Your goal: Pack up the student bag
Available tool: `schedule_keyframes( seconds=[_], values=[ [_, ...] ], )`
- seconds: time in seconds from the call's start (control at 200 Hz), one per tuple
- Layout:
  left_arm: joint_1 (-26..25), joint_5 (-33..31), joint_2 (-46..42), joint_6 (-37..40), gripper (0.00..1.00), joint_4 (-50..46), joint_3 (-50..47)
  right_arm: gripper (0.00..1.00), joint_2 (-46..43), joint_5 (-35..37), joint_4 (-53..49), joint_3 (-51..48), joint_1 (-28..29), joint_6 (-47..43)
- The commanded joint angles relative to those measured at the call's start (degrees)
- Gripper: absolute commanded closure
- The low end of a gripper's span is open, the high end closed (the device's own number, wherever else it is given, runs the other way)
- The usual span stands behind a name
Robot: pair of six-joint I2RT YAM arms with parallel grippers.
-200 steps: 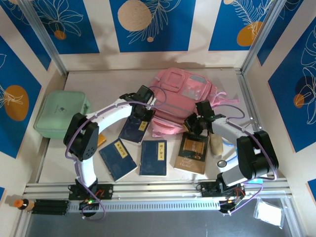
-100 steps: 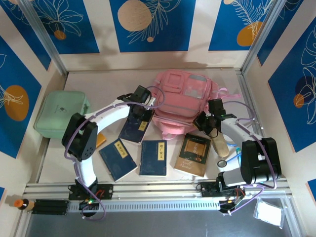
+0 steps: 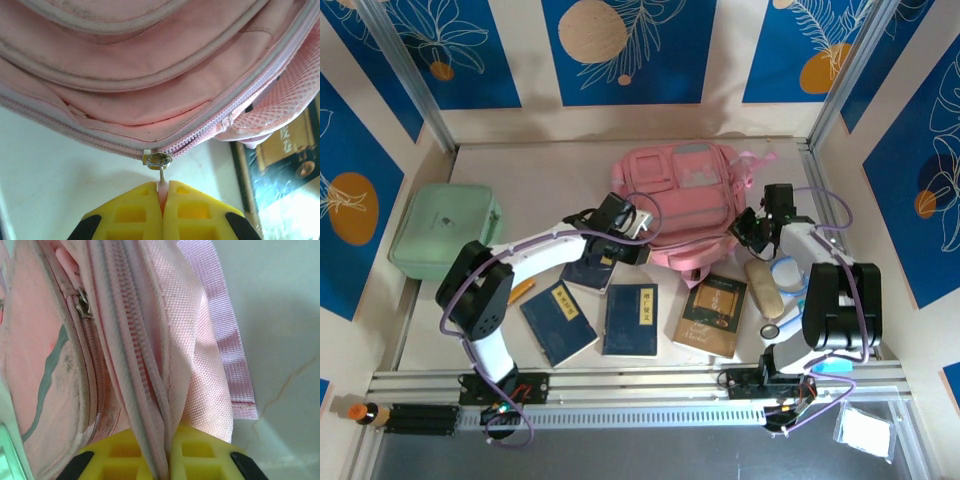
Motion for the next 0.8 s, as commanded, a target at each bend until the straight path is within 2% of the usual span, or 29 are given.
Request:
schedule_keyframes(
  seconds=[0.0,0.06,0.125,0.245,0.4,0.615,0.795],
  values=[
    [-0.55,2.34,3.40,-4.96,1.00,4.78,3.72,0.76,0.56,3.64,2.19,5.30,-0.82,-0.66],
    [-0.64,2.82,4.97,-6.10,1.00,6.16,4.97,0.57,-1.60,7.98,1.45,3.87,-1.05,0.93],
    [-1.10,3.66,6.18,-6.70,1.00,7.71,5.85,0.49,-4.19,12.17,-1.59,2.81,-1.30,2.72],
    [-1.88,4.42,8.06,-7.01,1.00,8.25,7.12,0.44,-8.21,13.01,-8.09,1.94,-1.58,5.01],
    [-2.82,4.74,10.07,-6.37,1.00,7.54,8.01,0.40,-13.64,3.04,-8.96,-4.38,-0.31,12.31],
    [-4.04,4.89,11.60,-6.78,1.00,7.85,8.79,0.31,-17.06,-1.43,-6.46,-11.90,7.35,25.59],
    [-4.84,4.46,12.24,-6.67,1.00,7.14,9.39,0.30,-13.97,-3.35,-1.83,-11.51,12.82,30.80]
  ],
)
